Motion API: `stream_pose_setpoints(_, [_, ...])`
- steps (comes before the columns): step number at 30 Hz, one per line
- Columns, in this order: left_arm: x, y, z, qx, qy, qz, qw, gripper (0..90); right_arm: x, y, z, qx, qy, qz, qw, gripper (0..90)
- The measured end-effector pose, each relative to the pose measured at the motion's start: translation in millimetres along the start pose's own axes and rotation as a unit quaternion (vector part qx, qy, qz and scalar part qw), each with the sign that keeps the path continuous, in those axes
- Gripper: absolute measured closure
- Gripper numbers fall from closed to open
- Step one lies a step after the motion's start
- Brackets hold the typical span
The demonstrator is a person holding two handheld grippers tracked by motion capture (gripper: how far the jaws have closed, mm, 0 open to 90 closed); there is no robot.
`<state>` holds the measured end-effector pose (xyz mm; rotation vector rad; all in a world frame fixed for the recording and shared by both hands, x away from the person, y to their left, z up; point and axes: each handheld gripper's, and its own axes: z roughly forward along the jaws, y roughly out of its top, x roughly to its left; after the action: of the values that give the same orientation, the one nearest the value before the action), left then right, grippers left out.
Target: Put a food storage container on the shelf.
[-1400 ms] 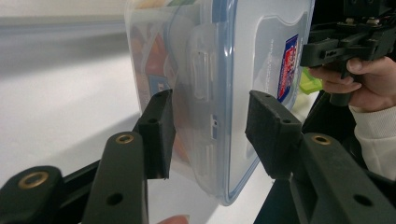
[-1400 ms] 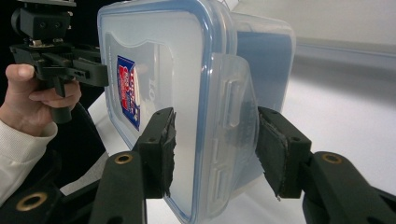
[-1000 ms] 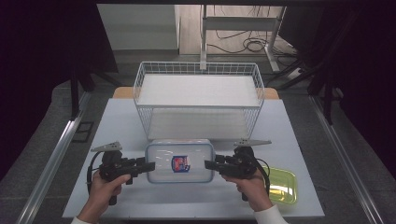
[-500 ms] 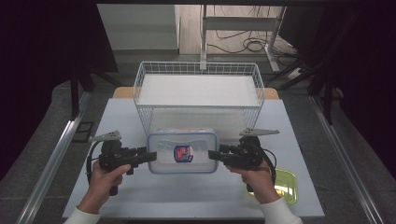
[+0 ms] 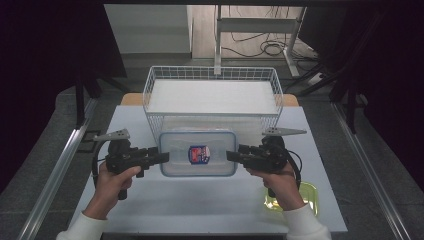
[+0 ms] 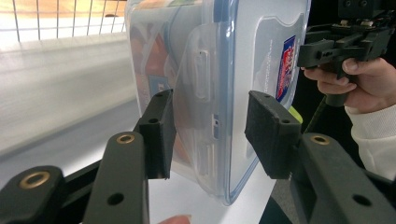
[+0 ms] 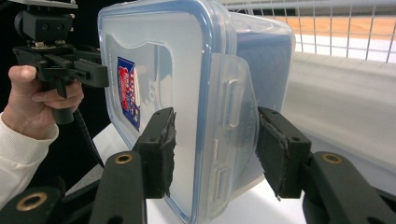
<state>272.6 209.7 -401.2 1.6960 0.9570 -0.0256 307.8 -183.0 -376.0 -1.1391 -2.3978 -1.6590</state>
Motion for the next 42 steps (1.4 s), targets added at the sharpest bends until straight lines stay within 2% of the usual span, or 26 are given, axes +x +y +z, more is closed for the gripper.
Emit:
stream_pose_setpoints(27, [-4.9, 34.0, -1.0, -0.006, 0.004, 0.016, 0.9998, 53.1, -1.3, 33.2, -9.6, -0.015, -0.003, -0.013, 0.9998, 49.4])
stream_pose_setpoints(42, [-5.3, 63.7, 0.5, -0.006, 0.009, 0.030, 0.9995, 52.8, -4.5, 55.9, -14.2, -0.025, -0.005, -0.013, 0.9996, 49.4])
